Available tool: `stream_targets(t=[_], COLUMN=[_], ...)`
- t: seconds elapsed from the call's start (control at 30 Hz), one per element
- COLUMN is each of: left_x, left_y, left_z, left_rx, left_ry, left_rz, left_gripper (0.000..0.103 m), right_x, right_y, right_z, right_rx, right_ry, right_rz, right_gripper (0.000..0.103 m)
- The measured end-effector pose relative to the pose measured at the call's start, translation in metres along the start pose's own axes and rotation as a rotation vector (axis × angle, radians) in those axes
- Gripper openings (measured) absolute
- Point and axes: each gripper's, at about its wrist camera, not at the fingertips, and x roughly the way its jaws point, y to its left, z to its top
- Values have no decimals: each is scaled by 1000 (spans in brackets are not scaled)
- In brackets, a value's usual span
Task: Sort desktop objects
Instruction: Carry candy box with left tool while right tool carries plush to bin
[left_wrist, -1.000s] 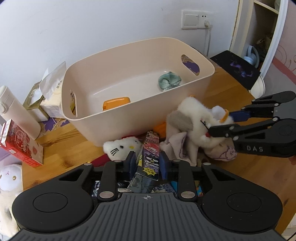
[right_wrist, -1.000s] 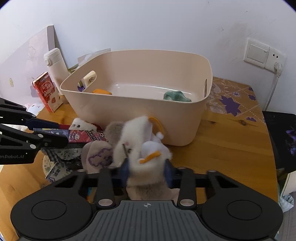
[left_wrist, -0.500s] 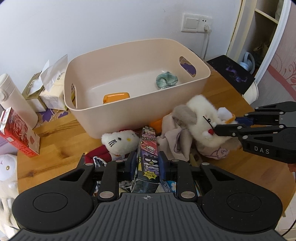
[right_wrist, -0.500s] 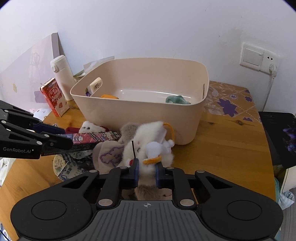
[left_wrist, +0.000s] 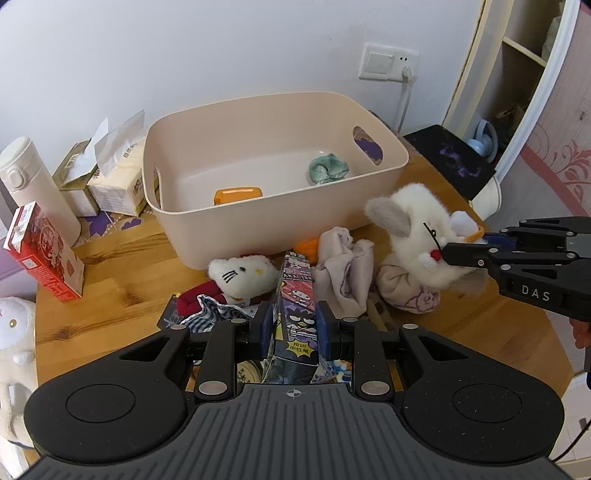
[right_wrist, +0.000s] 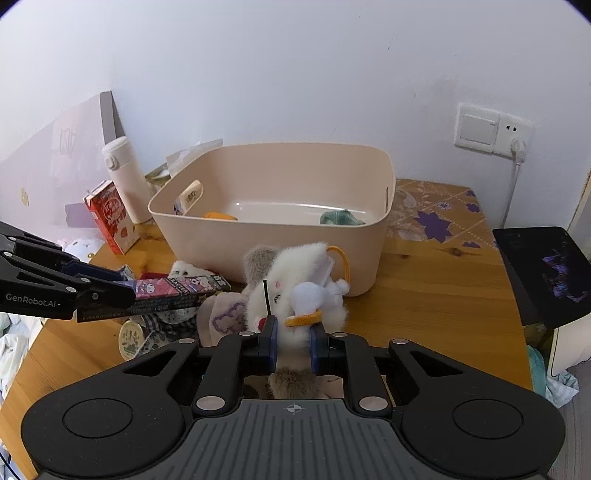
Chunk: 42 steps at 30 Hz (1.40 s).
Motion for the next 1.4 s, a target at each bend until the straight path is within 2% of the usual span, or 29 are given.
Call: stream_targets(t=[0.53, 0.97, 1.13, 1.4], left_x=[-42, -77, -77, -43], left_y=[11, 20, 25, 35], left_z=[-5, 17, 30, 60], left_rx=[-14, -34, -58, -111], left_ry=[-66, -169, -227, -219], left_rz=[-97, -179, -149, -111], left_gripper=[25, 25, 25, 25], right_x=[-38, -49, -46, -28], right_y=[3, -2, -5, -12], right_z=[9, 33, 46, 69], right_rx=[22, 6, -9, -48], right_ry=[-73, -136, -154, -158], right_rz=[-31, -51, -54, -54], right_gripper=[16, 16, 16, 16])
